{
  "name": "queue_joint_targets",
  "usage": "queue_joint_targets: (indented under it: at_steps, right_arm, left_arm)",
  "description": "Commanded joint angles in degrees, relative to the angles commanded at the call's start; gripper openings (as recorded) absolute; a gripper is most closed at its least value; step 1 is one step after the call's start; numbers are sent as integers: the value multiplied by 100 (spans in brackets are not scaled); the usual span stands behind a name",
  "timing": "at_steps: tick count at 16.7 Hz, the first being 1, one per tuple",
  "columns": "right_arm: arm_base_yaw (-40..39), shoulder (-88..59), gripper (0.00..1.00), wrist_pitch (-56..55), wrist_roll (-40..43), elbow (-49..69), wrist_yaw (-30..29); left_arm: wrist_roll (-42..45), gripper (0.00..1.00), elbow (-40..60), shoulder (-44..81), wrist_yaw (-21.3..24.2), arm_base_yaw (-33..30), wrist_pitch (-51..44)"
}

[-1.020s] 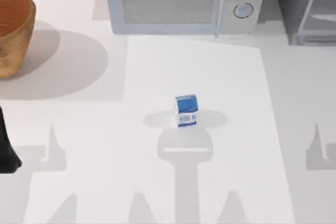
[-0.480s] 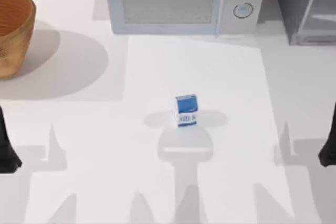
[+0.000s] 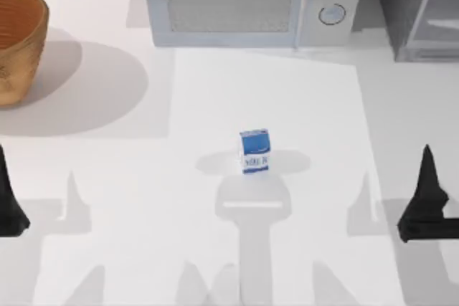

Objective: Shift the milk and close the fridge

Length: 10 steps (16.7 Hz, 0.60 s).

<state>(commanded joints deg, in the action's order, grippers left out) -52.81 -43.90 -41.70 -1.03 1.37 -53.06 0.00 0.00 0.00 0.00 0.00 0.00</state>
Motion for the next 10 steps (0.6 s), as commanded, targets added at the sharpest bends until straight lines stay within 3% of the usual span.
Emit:
queue_joint_targets:
  at_steps: [6,10]
  right_arm:
    - [4,-62,100,-54,-5,18,-7]
    - [-77,-919,100,-710,-26,443,-35]
  left_arm:
    - [0,100,0,0,0,0,0]
    - [0,100,0,0,0,0,0]
